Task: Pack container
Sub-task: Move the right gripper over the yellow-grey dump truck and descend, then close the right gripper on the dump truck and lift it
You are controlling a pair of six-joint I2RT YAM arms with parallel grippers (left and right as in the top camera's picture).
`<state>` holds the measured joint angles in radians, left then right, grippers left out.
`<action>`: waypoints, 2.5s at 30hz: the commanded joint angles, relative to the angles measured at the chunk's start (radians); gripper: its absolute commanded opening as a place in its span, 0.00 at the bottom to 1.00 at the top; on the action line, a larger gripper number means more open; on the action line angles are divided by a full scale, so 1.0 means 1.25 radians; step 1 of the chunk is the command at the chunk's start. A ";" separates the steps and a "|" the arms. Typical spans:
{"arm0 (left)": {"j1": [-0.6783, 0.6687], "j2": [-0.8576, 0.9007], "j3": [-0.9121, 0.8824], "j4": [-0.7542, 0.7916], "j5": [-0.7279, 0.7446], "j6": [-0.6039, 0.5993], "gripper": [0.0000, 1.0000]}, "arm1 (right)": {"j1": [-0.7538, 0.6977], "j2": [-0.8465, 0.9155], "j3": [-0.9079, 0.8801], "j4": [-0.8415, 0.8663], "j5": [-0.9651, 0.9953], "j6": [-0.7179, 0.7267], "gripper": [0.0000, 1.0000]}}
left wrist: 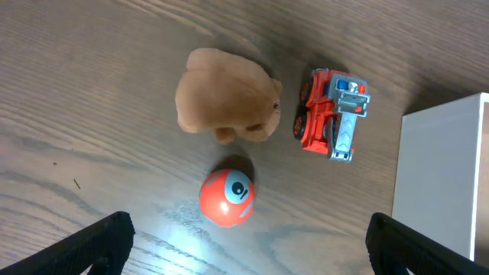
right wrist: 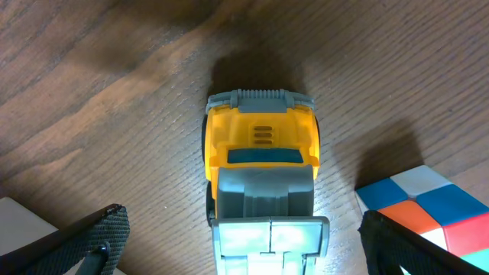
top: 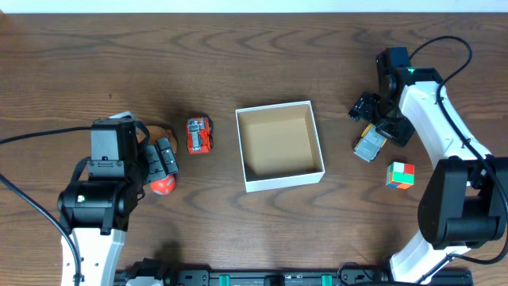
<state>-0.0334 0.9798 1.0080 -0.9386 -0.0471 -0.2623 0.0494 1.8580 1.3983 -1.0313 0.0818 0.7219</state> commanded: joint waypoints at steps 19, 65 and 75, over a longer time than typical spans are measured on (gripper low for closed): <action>0.003 -0.001 0.015 -0.002 0.008 -0.002 0.98 | 0.002 0.006 -0.099 0.094 -0.013 0.026 0.99; 0.003 -0.001 0.015 -0.002 0.008 -0.002 0.98 | 0.009 0.004 -0.134 0.186 -0.021 -0.039 0.01; 0.003 -0.001 0.015 -0.002 0.008 -0.002 0.98 | 0.052 -0.106 -0.069 0.179 -0.021 -0.211 0.01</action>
<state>-0.0334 0.9798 1.0080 -0.9386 -0.0360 -0.2619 0.0765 1.8259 1.2533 -0.8089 0.0525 0.5575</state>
